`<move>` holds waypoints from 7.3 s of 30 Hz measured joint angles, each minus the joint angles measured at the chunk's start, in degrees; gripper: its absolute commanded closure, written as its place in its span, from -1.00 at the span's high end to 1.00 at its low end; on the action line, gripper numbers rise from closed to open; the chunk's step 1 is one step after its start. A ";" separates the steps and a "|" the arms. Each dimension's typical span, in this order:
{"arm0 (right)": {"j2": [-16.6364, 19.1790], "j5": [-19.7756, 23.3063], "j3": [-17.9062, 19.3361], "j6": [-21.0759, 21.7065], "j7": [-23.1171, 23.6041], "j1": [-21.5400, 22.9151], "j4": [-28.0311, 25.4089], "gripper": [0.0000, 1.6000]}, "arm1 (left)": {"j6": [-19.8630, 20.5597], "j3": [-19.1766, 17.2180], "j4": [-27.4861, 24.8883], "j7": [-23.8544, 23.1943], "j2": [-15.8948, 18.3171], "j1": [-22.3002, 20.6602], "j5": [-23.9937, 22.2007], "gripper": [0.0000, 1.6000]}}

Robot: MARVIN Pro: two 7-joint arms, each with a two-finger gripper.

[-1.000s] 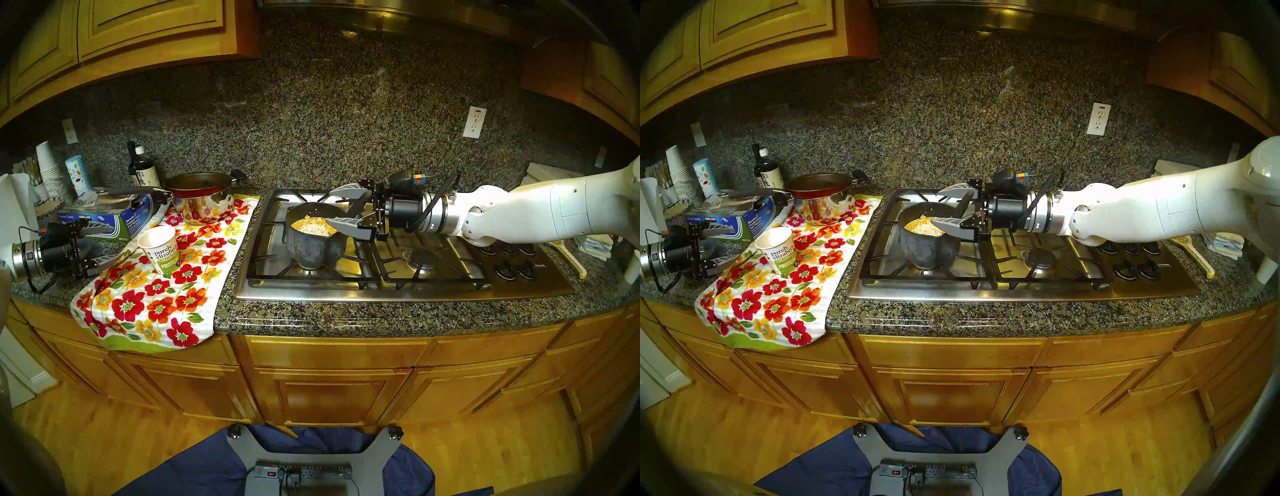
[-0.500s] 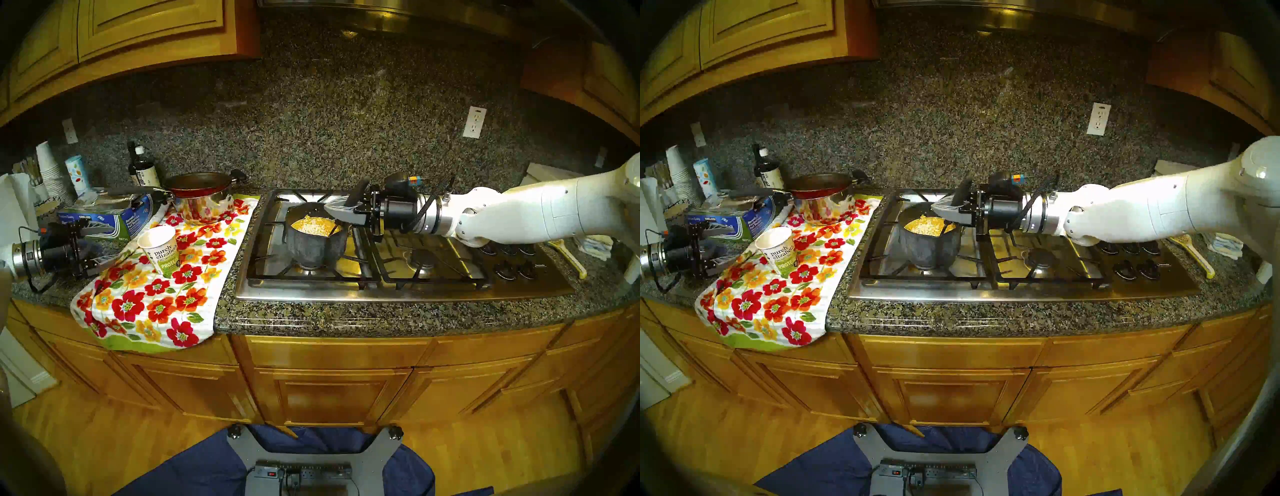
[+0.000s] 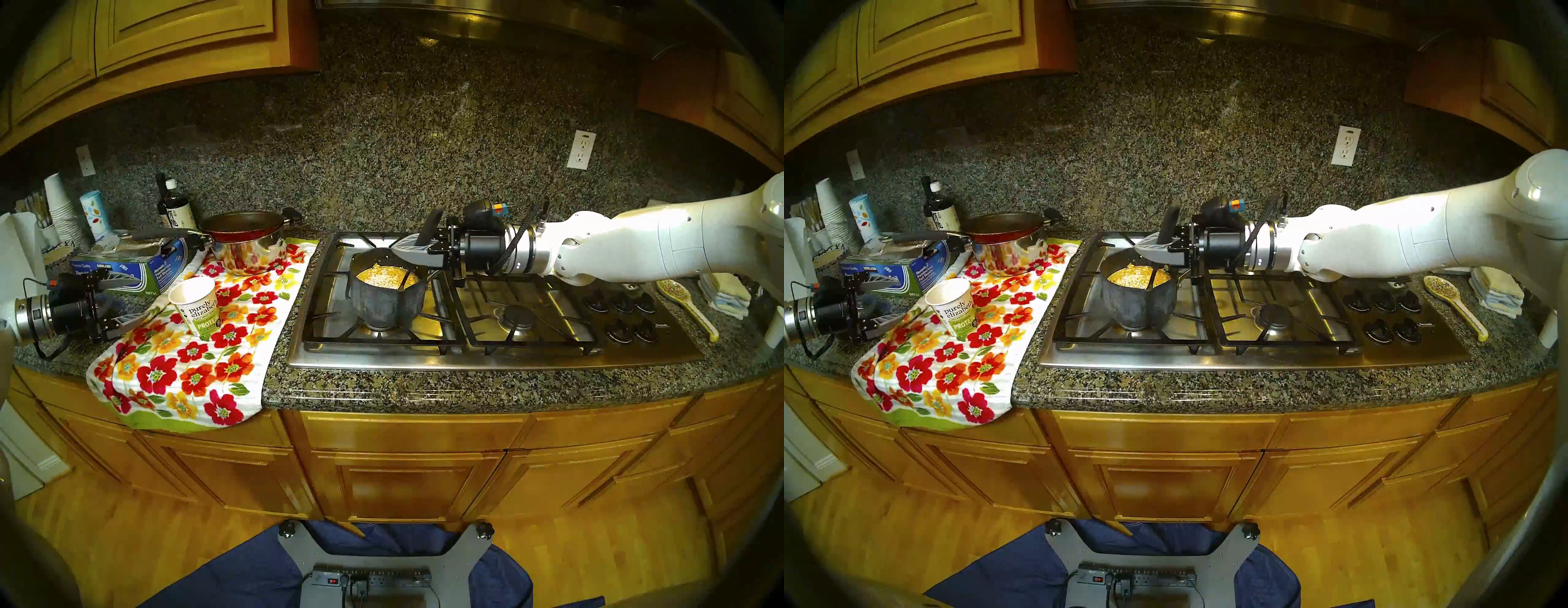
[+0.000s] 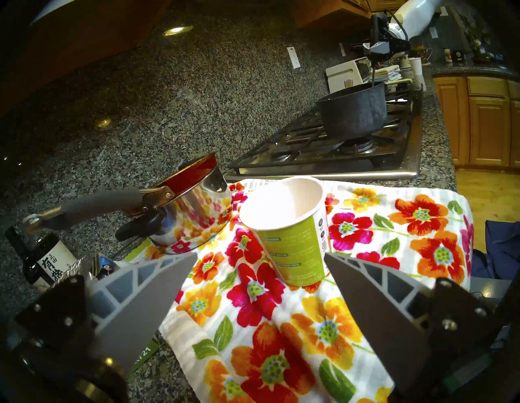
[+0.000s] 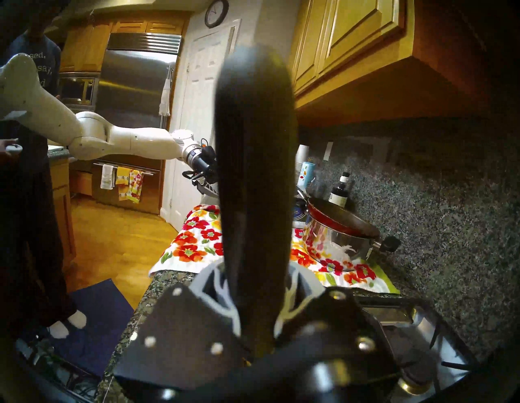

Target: Pour oats into pot and stir with a spoon

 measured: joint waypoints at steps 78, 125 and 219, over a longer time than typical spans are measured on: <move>-14.09 5.09 7.43 14.25 16.59 -9.42 29.19 -1.00 | -0.04 0.02 -0.15 0.04 0.11 0.28 -0.25 1.00; -16.49 5.40 10.29 15.40 15.76 -9.53 32.29 -1.00 | -0.06 0.10 -0.17 0.05 0.15 0.44 -0.47 1.00; -6.00 9.73 11.01 26.60 9.82 -6.24 18.75 -1.00 | -0.12 0.22 -0.29 0.11 0.31 0.64 -0.65 1.00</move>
